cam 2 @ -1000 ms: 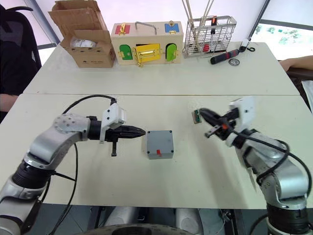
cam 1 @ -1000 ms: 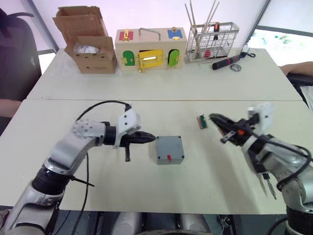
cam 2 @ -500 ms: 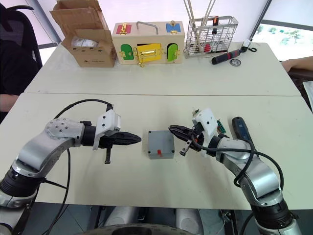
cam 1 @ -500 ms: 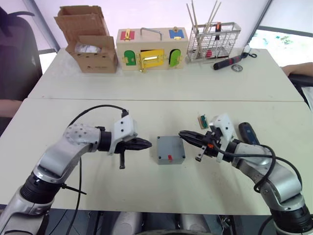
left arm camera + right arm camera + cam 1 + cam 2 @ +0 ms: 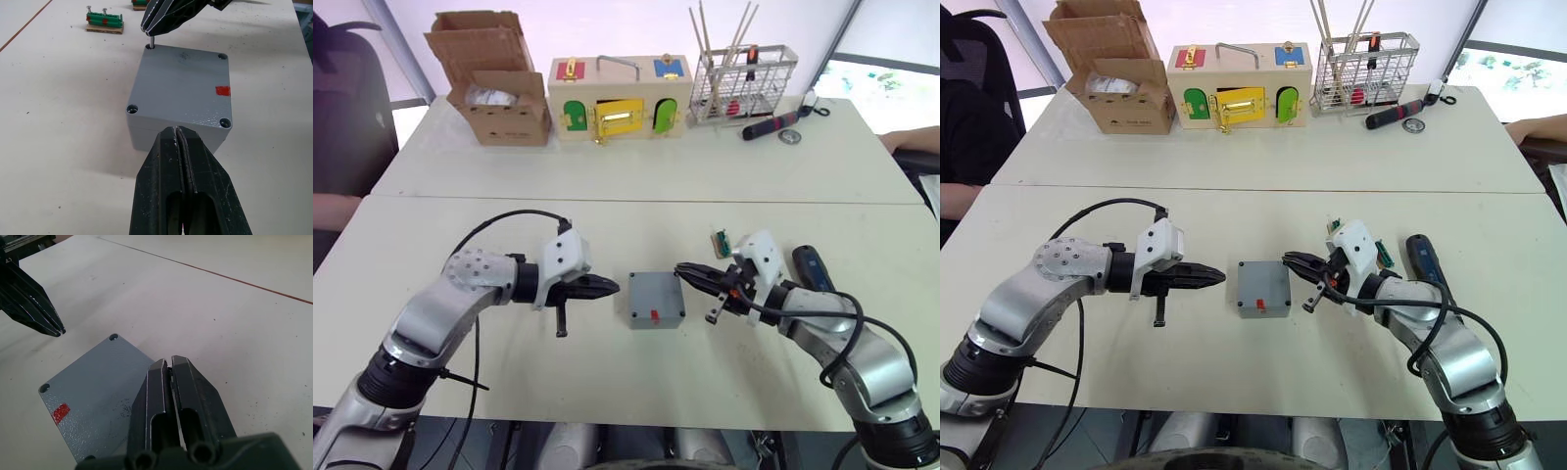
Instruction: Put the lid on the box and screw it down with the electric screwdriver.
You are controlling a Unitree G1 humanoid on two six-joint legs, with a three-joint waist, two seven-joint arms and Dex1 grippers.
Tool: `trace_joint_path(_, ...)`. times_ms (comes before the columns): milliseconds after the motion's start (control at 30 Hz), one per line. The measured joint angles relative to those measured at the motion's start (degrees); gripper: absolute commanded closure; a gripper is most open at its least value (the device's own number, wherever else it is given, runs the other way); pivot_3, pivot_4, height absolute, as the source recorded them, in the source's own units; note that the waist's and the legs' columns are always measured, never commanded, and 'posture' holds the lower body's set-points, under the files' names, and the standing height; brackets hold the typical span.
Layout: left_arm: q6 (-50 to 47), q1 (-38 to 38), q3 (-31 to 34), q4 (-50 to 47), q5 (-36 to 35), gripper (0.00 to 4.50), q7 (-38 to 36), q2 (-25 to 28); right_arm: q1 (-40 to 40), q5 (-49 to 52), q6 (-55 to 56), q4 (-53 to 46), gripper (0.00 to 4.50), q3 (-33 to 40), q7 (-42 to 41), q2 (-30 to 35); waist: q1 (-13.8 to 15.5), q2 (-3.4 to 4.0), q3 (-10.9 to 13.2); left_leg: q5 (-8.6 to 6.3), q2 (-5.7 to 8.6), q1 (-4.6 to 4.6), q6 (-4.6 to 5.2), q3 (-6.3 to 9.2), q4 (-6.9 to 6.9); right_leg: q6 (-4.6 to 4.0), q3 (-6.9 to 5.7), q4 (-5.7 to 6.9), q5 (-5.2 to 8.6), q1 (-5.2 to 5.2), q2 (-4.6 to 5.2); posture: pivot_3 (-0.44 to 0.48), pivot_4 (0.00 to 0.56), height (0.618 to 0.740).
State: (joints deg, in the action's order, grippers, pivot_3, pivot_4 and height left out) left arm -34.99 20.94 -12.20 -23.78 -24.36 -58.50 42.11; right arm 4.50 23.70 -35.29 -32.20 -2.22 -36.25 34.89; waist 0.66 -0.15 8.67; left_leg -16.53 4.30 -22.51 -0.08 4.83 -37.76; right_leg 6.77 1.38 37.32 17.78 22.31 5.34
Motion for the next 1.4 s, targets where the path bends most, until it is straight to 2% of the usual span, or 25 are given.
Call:
trace_joint_path(467, 0.0, 0.0, -0.1, 0.0, 0.1, 4.50, 0.2, -0.8, 0.1, -2.7, 1.2, 1.1, 4.44, -2.0, 0.0, -0.2, 0.0, 0.00, 0.0, 0.00, 0.00, 0.00, 0.00, 0.00, 0.00, 0.00, 0.00, 0.00, 0.00, 0.00, 0.00, 0.000, 0.150, 0.740)
trace_joint_path(500, 0.0, 0.0, -0.1, 0.0, 0.1, 4.50, 0.2, -0.8, 0.1, -3.0, 1.3, 1.1, 3.87, -2.0, -0.1, -0.2, 0.0, 0.00, 0.0, 0.00, 0.00, 0.00, 0.00, 0.00, 0.00, 0.00, 0.00, 0.00, 0.00, 0.00, 0.00, 0.000, 0.150, 0.740)
trace_joint_path(567, 0.0, 0.0, -0.1, 0.0, 0.1, 4.50, 0.2, -0.8, 0.1, -3.4, 1.5, 1.1, 3.08, -2.0, 0.0, -0.2, 0.0, 0.00, 0.0, 0.00, 0.00, 0.00, 0.00, 0.00, 0.00, 0.00, 0.00, 0.00, 0.00, 0.00, 0.00, 0.000, 0.150, 0.740)
trace_joint_path(600, 0.0, 0.0, -0.1, 0.0, 0.1, 4.50, 0.2, -0.8, 0.1, -3.6, 1.5, 1.1, 2.49, -2.0, -0.1, -0.2, 0.0, 0.00, 0.0, 0.00, 0.00, 0.00, 0.00, 0.00, 0.00, 0.00, 0.00, 0.00, 0.00, 0.00, 0.00, 0.000, 0.150, 0.740)
trace_joint_path(700, 0.0, 0.0, -0.1, 0.0, 0.1, 4.50, 0.2, -0.8, 0.1, -3.8, 2.1, 1.1, 1.20, -2.0, -0.1, -0.4, 0.0, 0.00, 0.0, 0.00, 0.00, 0.00, 0.00, 0.00, 0.00, 0.00, 0.00, 0.00, 0.00, 0.00, 0.00, 0.000, 0.150, 0.740)
trace_joint_path(800, 0.1, -0.9, -0.1, 0.1, 0.1, 4.50, 0.1, -0.6, 0.2, -0.3, 0.3, -0.7, 1.20, 0.7, 0.5, -1.8, 0.0, 0.01, 0.0, 0.00, 0.00, 0.00, 0.00, 0.00, 0.00, 0.00, 0.01, 0.00, 0.00, 0.01, 0.00, 0.000, 0.150, 0.740)
trace_joint_path(933, 0.9, -2.7, -0.1, 1.4, 0.7, 4.50, 0.0, -0.4, 0.6, 9.0, -5.5, -4.1, 1.20, 8.9, 1.1, -1.7, 0.1, 0.01, 0.0, 0.00, 0.00, 0.00, 0.00, 0.01, 0.00, 0.00, 0.00, -0.01, 0.00, -0.03, 0.02, 0.000, 0.150, 0.740)
trace_joint_path(1033, 2.1, -3.5, -0.7, 3.8, 2.1, 4.50, 0.0, -0.6, -1.8, 12.8, -8.7, -4.3, 1.20, 13.0, 0.0, 1.7, 0.2, 0.01, 0.0, -0.01, 0.00, 0.00, 0.01, 0.01, 0.00, 0.00, -0.02, -0.03, 0.00, -0.04, 0.04, 0.000, 0.150, 0.740)
trace_joint_path(1233, 5.6, -3.3, -3.7, 7.5, 5.8, 4.50, 0.1, -3.0, -6.7, 7.8, -6.7, -2.1, 1.20, 8.6, -1.9, 6.0, -0.1, 0.02, 0.0, -0.01, 0.00, 0.00, 0.02, -0.01, 0.02, 0.00, 0.00, -0.01, 0.00, 0.01, 0.02, 0.000, 0.150, 0.740)
trace_joint_path(1400, 7.9, -2.2, -5.6, 11.3, 9.1, 4.50, 1.2, -6.5, -7.5, 2.5, -3.6, 0.3, 1.20, 3.4, -1.9, 6.4, 0.1, 0.01, 0.0, -0.01, 0.02, 0.00, 0.02, -0.01, -0.04, 0.00, -0.01, -0.01, 0.00, -0.04, 0.03, 0.000, 0.150, 0.740)
